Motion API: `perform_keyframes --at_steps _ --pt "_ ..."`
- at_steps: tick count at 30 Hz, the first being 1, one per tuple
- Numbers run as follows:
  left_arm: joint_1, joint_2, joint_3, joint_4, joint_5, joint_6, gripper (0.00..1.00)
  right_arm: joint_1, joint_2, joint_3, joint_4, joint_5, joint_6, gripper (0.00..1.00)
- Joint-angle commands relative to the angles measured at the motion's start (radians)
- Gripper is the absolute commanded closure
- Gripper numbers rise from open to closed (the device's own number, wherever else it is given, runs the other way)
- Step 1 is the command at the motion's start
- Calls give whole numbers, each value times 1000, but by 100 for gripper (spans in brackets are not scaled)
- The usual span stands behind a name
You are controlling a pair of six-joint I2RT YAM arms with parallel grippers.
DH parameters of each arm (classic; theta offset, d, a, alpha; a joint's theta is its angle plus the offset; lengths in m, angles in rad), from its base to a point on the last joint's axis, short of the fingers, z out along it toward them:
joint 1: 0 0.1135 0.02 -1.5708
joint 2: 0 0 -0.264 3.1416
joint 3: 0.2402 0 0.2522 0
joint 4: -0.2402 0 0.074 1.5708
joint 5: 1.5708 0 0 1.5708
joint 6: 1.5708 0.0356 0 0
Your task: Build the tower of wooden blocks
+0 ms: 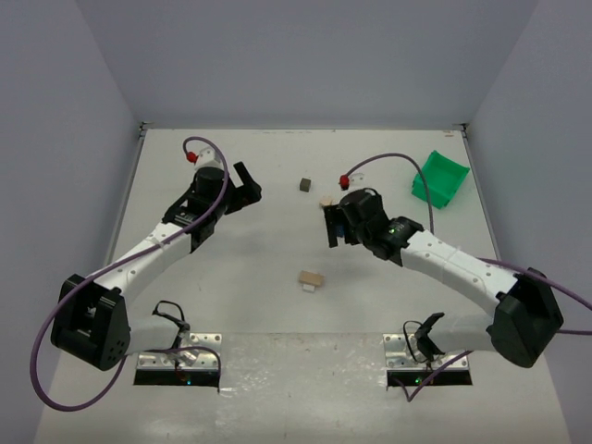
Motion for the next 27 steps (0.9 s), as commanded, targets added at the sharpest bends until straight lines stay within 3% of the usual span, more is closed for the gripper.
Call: perform_keyframes --at_steps 1,12,27 --pt "3 -36 -3 42 -7 13 0 -87 65 -4 -46 65 194 1" --pt "3 -55 -8 45 -10 22 0 -124 419 166 -46 71 261 1" --pt "3 -75 -20 55 -26 26 0 -152 595 286 -46 60 310 3"
